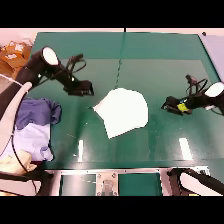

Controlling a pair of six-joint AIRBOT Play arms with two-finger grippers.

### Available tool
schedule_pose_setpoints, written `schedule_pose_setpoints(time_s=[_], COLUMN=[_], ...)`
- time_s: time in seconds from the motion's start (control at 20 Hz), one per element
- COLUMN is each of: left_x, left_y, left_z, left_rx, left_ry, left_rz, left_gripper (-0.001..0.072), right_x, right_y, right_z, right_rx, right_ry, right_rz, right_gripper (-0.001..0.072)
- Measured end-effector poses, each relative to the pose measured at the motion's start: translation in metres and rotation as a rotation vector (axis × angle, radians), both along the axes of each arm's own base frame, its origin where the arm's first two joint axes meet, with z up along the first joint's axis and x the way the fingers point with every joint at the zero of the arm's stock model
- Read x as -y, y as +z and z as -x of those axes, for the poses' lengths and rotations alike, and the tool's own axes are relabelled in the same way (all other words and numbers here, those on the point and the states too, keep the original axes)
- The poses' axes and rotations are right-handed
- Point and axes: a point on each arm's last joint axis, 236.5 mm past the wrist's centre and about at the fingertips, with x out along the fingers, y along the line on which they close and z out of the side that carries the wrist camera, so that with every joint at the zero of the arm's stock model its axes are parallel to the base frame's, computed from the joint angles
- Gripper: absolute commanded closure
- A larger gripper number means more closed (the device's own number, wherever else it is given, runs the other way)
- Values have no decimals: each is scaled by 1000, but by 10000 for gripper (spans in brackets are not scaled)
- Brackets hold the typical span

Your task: Fold the shirts.

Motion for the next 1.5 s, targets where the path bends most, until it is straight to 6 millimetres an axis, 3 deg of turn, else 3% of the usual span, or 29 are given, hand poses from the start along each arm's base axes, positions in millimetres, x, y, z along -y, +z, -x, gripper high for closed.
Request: schedule_pose_setpoints(time_s=[0.15,0.3,0.35,0.4,0.45,0.55,0.6,0.75,0.85,0.95,1.05,1.15,1.25,1.35,1.4,1.5], left_x=[20,45,51,54,57,60,61,56,45,33,25,20,12,4,-1,-9], left_y=[-39,-71,-78,-83,-86,-85,-82,-53,-17,35,104,186,270,347,378,421], left_z=[27,37,34,29,23,13,9,-2,-9,-15,-17,-11,7,37,54,84], left_rx=[-95,-93,-77,-60,-40,-9,5,71,139,245,380,539,713,878,954,1066], left_ry=[32,74,101,129,157,188,187,159,148,142,142,140,133,114,100,70], left_rz=[94,144,158,165,176,193,197,192,171,156,171,214,262,313,327,338], left_gripper=[-13,28,239,576,683,684,685,685,685,685,685,685,685,685,685,684], right_x=[-20,-44,-53,-60,-65,-74,-77,-87,-89,-89,-85,-81,-78,-79,-80,-84], right_y=[-25,-40,-45,-48,-51,-55,-55,-44,-19,29,92,171,257,335,369,416], right_z=[-8,-28,-35,-42,-48,-59,-63,-75,-87,-101,-110,-108,-91,-57,-37,1], right_rx=[0,0,-3,-7,-8,-9,-6,25,76,177,314,488,685,871,952,1072], right_ry=[10,37,53,69,81,99,105,142,173,216,255,295,329,358,365,374], right_rz=[-99,-220,-254,-283,-302,-333,-348,-394,-415,-427,-416,-382,-322,-252,-215,-149], right_gripper=[285,286,291,337,419,640,697,699,700,700,699,700,699,699,699,699])
